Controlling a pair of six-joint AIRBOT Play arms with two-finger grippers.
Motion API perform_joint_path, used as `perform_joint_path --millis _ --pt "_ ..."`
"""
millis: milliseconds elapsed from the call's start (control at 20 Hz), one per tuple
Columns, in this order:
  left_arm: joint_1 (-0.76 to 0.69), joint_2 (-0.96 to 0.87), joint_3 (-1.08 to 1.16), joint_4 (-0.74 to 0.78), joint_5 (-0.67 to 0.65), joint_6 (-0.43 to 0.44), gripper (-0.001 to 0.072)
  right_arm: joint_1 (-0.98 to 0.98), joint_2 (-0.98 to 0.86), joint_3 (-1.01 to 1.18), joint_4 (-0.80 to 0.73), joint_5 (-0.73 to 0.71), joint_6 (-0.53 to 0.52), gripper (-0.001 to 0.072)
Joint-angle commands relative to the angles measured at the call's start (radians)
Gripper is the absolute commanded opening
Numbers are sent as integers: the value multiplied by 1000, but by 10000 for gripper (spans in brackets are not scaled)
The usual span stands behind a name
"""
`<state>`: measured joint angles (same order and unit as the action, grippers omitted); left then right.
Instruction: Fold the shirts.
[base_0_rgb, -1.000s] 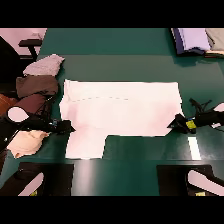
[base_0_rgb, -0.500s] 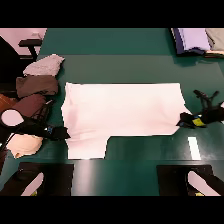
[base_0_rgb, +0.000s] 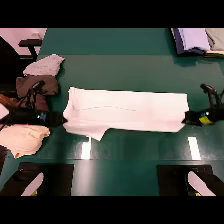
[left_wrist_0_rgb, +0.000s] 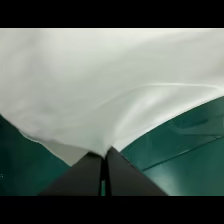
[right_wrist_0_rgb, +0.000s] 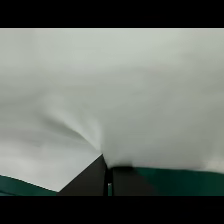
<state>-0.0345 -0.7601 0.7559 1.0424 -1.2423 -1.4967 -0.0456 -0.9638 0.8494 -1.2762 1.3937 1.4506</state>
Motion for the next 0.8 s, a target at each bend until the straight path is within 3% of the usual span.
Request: perform_joint_path --millis 0,150,350,400,450,500,550,700,750 --pt "0 -159 92 -3 138 58 23 55 -169 157 0 -59 18 12" --pt "0 -341 169 -3 256 117 24 65 -327 320 2 -59 18 12" --pt "0 -524 254 -3 404 117 25 65 -497 478 2 -50 18 16" --pt "0 -549 267 -4 424 116 29 64 -525 506 2 -50 18 102" --pt "0 -568 283 -3 433 116 231 61 -550 536 2 -51 13 279" --pt "0 -573 299 -3 437 105 491 48 -572 568 2 -46 4 347" --pt "0 -573 317 -2 435 98 521 27 -584 592 4 -35 -10 347" --pt "0 -566 393 -3 347 100 507 -93 -565 574 96 20 -96 347" --pt "0 -566 412 -8 309 100 350 -143 -548 541 126 29 -125 362"
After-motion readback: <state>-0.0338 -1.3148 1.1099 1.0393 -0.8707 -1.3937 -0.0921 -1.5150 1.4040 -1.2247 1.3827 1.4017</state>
